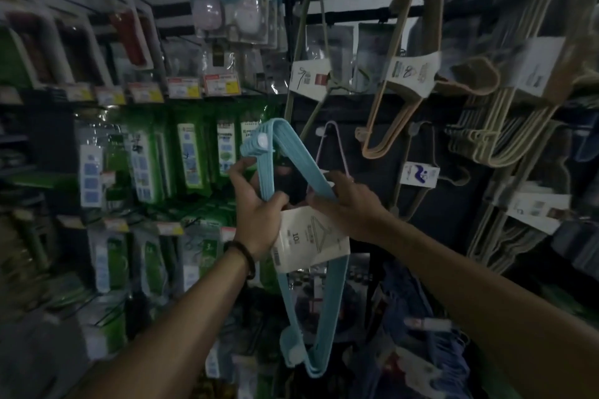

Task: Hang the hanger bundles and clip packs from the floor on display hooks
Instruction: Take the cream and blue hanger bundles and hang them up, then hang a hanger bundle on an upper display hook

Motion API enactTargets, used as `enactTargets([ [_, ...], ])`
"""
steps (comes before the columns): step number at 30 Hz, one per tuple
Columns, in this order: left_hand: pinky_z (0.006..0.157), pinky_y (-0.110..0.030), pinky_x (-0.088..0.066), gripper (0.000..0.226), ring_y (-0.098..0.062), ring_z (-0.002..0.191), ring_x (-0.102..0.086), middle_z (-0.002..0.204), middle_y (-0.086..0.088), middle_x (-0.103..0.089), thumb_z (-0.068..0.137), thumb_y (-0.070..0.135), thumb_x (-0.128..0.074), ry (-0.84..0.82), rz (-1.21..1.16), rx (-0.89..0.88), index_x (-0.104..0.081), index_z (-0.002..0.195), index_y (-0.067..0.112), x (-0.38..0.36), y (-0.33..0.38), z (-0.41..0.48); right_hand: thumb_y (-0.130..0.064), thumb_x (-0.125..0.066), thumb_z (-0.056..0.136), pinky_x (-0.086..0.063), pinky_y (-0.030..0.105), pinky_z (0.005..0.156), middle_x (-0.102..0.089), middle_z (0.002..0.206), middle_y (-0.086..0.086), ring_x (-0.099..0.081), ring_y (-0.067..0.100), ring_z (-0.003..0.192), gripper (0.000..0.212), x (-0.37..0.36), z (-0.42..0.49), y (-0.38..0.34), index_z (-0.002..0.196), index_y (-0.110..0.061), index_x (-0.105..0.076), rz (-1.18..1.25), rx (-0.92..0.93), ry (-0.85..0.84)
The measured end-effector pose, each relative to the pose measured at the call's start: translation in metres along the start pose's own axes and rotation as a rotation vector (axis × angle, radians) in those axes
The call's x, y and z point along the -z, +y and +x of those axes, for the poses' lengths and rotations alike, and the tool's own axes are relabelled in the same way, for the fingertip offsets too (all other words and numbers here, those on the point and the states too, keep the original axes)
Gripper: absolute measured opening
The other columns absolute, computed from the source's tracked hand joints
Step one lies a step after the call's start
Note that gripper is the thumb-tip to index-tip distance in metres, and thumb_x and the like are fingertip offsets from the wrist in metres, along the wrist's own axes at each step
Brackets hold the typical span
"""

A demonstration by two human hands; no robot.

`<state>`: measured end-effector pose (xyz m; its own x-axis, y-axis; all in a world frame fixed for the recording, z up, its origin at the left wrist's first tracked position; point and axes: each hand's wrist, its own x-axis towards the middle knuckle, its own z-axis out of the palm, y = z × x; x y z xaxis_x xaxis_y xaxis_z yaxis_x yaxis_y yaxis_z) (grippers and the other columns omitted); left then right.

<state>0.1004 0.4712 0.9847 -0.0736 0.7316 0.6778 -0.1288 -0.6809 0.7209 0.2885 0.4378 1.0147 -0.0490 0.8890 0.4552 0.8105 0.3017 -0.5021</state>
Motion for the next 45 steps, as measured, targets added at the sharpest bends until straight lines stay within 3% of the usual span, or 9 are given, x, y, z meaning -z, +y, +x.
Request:
enactTargets([
  [4, 0.078, -0.035, -0.062, 0.061, -0.031, 0.097, -0.073, 0.121, -0.014, -0.070, 0.092, -0.015, -0.054, -0.125, 0.043, -0.066, -0.029, 0.136, 0.019, -0.011, -0.004, 0.012, -0.048, -0.046, 0.108, -0.056, 0.047, 0.068, -0.066, 0.081, -0.001, -0.065, 0.023, 0.072, 0.024, -0.001, 0.016, -0.006, 0.109, -0.027, -0.057, -0.001, 0.037, 0.153],
  [7, 0.086, -0.029, -0.060, 0.041, -0.007, 0.106, -0.069, 0.122, 0.001, -0.068, 0.104, 0.014, -0.061, -0.177, 0.292, -0.120, -0.034, 0.135, 0.019, -0.022, -0.006, 0.027, -0.046, -0.038, 0.111, -0.057, 0.051, 0.061, -0.063, 0.074, 0.001, -0.064, 0.027, 0.064, 0.022, 0.000, 0.019, 0.004, 0.102, -0.028, -0.047, -0.049, 0.008, 0.237],
  [15, 0.103, -0.037, -0.055, 0.056, -0.012, 0.125, -0.062, 0.145, 0.007, -0.061, 0.104, 0.048, -0.057, -0.273, 0.573, -0.116, -0.038, 0.154, 0.036, -0.047, -0.032, 0.053, -0.032, -0.041, 0.109, -0.059, 0.048, 0.068, -0.062, 0.106, 0.001, -0.066, 0.026, 0.080, 0.008, -0.002, 0.031, 0.037, 0.116, -0.027, -0.042, -0.202, -0.061, 0.377],
  [19, 0.112, -0.037, -0.049, 0.057, -0.013, 0.138, -0.053, 0.156, 0.010, -0.052, 0.107, 0.038, -0.055, -0.371, 0.629, -0.027, -0.034, 0.160, 0.041, -0.053, -0.043, 0.067, -0.027, -0.042, 0.108, -0.059, 0.049, 0.070, -0.062, 0.109, 0.002, -0.067, 0.025, 0.081, 0.008, -0.003, 0.051, 0.053, 0.116, -0.027, -0.040, -0.236, -0.100, 0.326],
  [24, 0.112, -0.028, -0.041, 0.067, -0.006, 0.136, -0.046, 0.151, 0.016, -0.045, 0.102, 0.041, -0.063, -0.487, 0.755, 0.033, -0.031, 0.161, 0.037, -0.062, -0.052, 0.072, -0.017, -0.045, 0.106, -0.060, 0.051, 0.078, -0.067, 0.122, 0.011, -0.070, 0.033, 0.097, 0.037, -0.008, 0.092, 0.077, 0.139, -0.019, -0.029, -0.251, -0.163, 0.276],
  [29, 0.107, -0.026, -0.043, 0.056, -0.015, 0.132, -0.054, 0.144, 0.005, -0.053, 0.101, 0.054, -0.059, -0.597, 0.985, 0.103, -0.054, 0.149, 0.026, -0.064, -0.077, 0.074, -0.019, -0.052, 0.105, -0.060, 0.046, 0.088, -0.061, 0.138, 0.019, -0.069, 0.035, 0.117, 0.057, -0.021, 0.141, 0.098, 0.152, -0.004, -0.022, -0.428, -0.230, 0.093],
  [35, 0.100, -0.016, -0.037, 0.038, -0.016, 0.132, -0.054, 0.144, 0.003, -0.054, 0.104, 0.031, -0.062, -0.576, 1.025, 0.154, -0.062, 0.140, 0.023, -0.070, -0.092, 0.072, -0.017, -0.057, 0.104, -0.053, 0.043, 0.100, -0.057, 0.144, 0.019, -0.061, 0.035, 0.131, 0.065, -0.033, 0.182, 0.119, 0.155, 0.004, -0.023, -0.398, -0.273, -0.031],
  [41, 0.099, -0.032, -0.053, 0.026, -0.008, 0.114, -0.059, 0.128, 0.011, -0.058, 0.103, 0.044, -0.060, -0.423, 1.040, 0.164, -0.066, 0.126, 0.033, -0.059, -0.092, 0.048, -0.037, -0.049, 0.108, -0.049, 0.048, 0.101, -0.056, 0.138, 0.027, -0.058, 0.045, 0.124, 0.060, -0.037, 0.157, 0.130, 0.149, 0.005, -0.036, -0.092, -0.254, -0.020],
  [45, 0.089, -0.025, -0.050, 0.022, -0.001, 0.104, -0.055, 0.120, 0.020, -0.055, 0.106, 0.052, -0.050, -0.266, 1.069, 0.223, -0.062, 0.119, 0.039, -0.021, -0.078, -0.021, -0.043, -0.050, 0.108, -0.059, 0.047, 0.085, -0.057, 0.132, 0.038, -0.067, 0.045, 0.105, 0.075, -0.062, 0.087, 0.123, 0.157, 0.002, -0.016, -0.094, -0.132, 0.083],
])
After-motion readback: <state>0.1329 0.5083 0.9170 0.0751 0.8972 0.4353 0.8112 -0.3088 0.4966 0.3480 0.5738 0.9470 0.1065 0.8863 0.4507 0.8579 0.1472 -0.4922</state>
